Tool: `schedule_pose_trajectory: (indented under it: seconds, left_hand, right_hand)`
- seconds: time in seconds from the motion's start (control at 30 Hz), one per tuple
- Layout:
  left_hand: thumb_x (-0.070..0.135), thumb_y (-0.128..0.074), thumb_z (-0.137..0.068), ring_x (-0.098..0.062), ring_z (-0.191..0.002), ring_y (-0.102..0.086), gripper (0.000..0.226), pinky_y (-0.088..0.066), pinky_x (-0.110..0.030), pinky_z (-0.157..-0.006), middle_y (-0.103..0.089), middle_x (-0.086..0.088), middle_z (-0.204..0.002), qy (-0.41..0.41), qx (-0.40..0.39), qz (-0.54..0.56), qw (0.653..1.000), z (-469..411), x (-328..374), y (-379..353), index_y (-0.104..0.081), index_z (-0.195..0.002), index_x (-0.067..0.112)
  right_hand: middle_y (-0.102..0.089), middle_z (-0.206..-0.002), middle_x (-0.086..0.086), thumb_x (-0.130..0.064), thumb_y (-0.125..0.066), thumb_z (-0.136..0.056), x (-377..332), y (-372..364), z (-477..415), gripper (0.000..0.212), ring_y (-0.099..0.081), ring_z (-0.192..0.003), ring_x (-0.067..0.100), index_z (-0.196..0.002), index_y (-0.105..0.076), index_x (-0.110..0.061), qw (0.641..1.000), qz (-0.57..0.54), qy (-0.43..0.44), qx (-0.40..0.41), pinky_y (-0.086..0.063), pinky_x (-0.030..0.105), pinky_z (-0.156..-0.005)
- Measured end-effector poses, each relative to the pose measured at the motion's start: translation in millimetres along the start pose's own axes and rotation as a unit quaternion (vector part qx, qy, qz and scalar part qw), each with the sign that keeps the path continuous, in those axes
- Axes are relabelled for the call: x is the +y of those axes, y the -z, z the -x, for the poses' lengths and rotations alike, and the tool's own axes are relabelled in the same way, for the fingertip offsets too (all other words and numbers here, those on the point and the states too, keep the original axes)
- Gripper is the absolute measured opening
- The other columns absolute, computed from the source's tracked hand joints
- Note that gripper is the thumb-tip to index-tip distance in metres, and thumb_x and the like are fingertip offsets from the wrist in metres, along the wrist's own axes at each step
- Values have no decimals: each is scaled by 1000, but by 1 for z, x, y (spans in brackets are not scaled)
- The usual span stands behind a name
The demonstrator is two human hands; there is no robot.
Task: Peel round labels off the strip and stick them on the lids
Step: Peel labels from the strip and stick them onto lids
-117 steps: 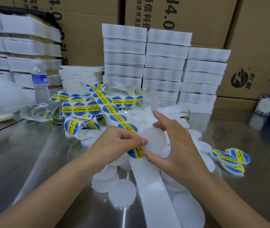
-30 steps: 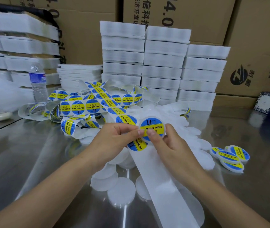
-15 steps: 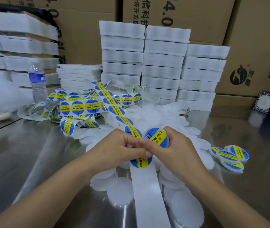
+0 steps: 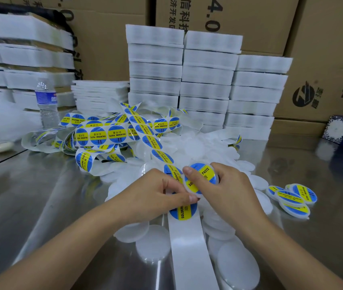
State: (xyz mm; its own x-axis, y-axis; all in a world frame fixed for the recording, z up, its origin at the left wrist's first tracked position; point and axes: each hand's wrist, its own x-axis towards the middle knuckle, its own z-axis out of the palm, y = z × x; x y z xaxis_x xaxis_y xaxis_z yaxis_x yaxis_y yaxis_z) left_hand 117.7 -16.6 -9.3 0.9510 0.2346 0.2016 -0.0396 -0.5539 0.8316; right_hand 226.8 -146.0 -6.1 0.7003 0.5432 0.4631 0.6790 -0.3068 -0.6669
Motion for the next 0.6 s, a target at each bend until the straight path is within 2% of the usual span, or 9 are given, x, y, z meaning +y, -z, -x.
schedule_pose_trajectory:
  seconds: [0.1,0.2,0.3,0.47,0.6]
  left_hand:
    - [63,-62,-59,-18,-64,-39,43,-34,-33,-65,-49,-11,-65,4,-6,3,1000,0,0,-1,-75,-71,24]
    - [64,-62,-59,-19,-65,-40,46,-34,-34,-66,-52,-17,-66,8,-7,3,1000,-1,-2,0,-75,-73,22]
    - [64,-63,-60,-18,-68,-44,46,-39,-34,-69,-59,-31,-73,14,-10,3,1000,-1,-4,0,-76,-75,22]
    - [64,-62,-59,-18,-69,-45,46,-38,-35,-68,-60,-33,-77,14,-7,4,1000,-3,-4,0,-77,-77,24]
    - [63,-63,-58,-19,-73,-50,48,-49,-51,-75,-62,-35,-87,17,-1,2,1000,-3,-2,1,-77,-79,23]
  right_hand:
    - [-54,-58,7,-79,-43,-62,0,0,-1,72,-49,-59,25,-64,-55,-8,1000,9,1,-4,-44,40,-57]
    - [-55,-59,8,-78,-39,-66,-1,0,-1,72,-50,-60,24,-65,-55,-8,1000,15,1,-5,-43,39,-58]
    - [-59,-63,6,-76,-34,-71,0,-1,-1,71,-54,-63,23,-69,-58,-9,999,32,6,-12,-45,39,-62]
    - [-55,-62,8,-74,-25,-73,0,0,-1,75,-52,-64,24,-69,-54,-4,999,44,12,-13,-44,40,-63]
    - [-48,-56,5,-69,-29,-80,-1,0,0,70,-48,-62,25,-67,-50,-3,1000,24,5,-18,-43,40,-61]
